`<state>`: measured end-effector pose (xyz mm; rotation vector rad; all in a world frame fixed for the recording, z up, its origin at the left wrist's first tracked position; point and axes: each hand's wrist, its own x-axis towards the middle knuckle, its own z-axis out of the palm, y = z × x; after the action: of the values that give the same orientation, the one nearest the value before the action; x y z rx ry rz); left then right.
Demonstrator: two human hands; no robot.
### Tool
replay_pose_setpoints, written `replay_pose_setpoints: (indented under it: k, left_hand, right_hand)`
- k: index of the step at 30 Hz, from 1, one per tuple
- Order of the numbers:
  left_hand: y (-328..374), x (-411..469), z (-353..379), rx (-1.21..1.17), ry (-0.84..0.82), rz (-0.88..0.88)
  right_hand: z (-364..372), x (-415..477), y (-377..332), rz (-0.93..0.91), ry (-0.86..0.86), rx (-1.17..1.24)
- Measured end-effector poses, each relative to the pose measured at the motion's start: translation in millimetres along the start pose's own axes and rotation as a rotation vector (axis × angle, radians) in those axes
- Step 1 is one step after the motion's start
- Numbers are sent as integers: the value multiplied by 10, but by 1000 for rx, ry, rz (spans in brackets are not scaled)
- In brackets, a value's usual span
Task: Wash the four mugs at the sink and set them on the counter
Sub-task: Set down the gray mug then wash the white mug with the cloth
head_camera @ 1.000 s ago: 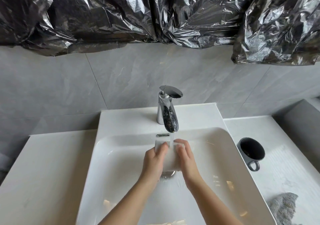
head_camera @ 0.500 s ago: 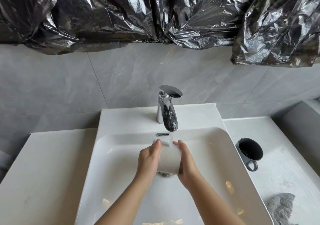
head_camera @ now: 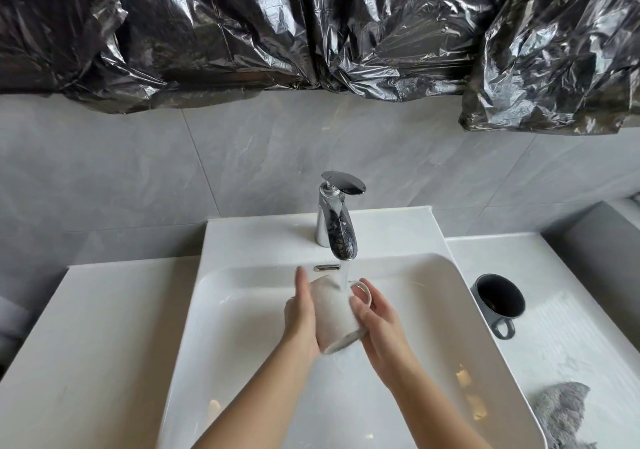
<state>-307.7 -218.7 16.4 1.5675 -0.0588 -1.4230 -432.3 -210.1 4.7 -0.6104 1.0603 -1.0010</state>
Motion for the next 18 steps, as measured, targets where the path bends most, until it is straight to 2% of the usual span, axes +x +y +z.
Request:
replay_pose_setpoints:
  k: [2,5,6,8,10,12,15,18]
  left_hand:
    - [-6,-6,37,-21,77,-3]
    - [-22,-142,136,203,171,200]
    - [-36,-178,153,252,163,251]
    - [-66,-250,161,258,16,272]
    - [-120,-235,138,257,-143,229]
    - [-135,-208,113,259,-198,175]
    - [-95,-220,121,286,-175,182]
    - [-84,-230,115,320,-93,262]
  right_hand:
    - [35,-8,-1,-46,116,-127]
    - [124,48,-12,-11,277,-272]
    - [143,68,-29,7,323,-269]
    - [116,125,-68,48,386,-216]
    - [97,161,-132,136,386,-130]
    - [134,167,-170,182,366,-137]
    - [219,81,-175,158,307,-273]
    - [224,19,-145,138,166,-226]
